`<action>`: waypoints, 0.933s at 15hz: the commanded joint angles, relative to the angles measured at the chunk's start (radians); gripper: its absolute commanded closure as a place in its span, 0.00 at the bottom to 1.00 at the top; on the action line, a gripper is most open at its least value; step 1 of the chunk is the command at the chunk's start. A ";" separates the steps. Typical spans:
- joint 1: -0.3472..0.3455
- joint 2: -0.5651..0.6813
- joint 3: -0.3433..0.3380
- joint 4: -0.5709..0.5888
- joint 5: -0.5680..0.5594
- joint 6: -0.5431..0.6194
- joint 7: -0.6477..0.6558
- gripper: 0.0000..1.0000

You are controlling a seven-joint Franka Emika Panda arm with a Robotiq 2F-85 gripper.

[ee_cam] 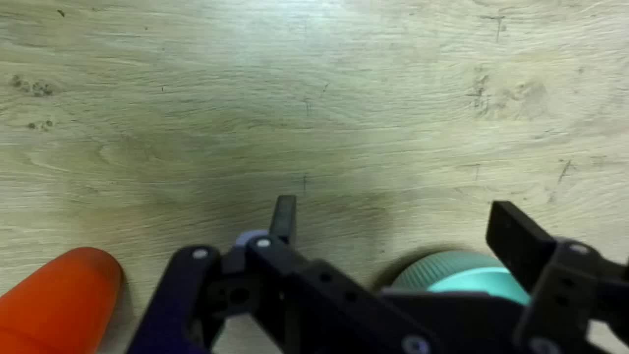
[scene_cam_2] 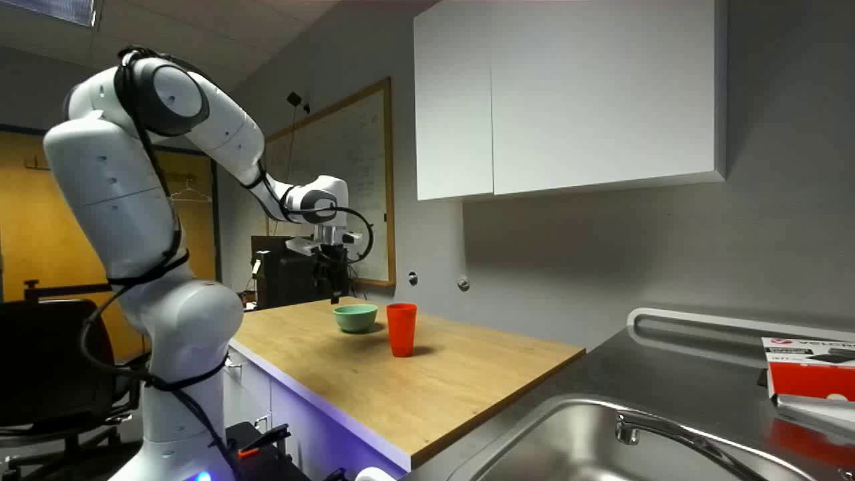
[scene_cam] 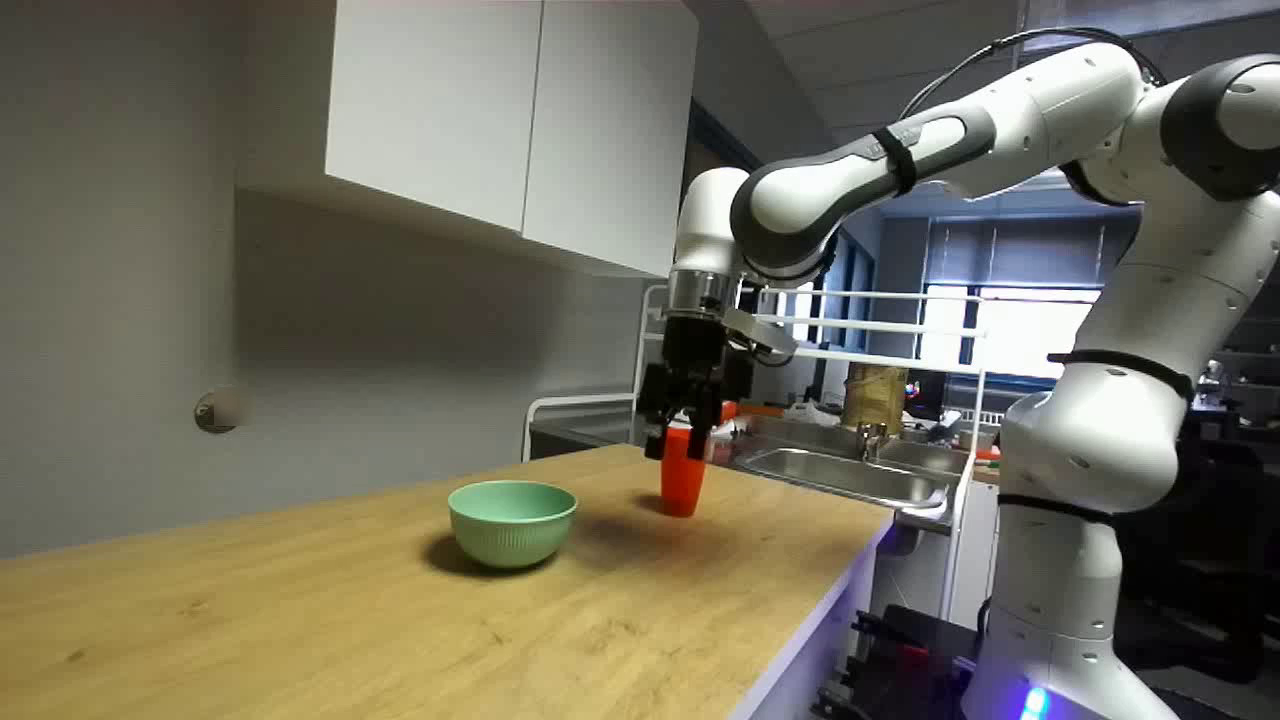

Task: Pour the contents of the cup into the bowl

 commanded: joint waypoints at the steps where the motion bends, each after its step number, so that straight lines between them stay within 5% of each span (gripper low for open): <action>1: 0.003 0.000 -0.003 0.002 -0.002 0.000 0.001 0.00; 14: -0.022 -0.020 0.000 0.008 -0.050 0.025 0.032 0.00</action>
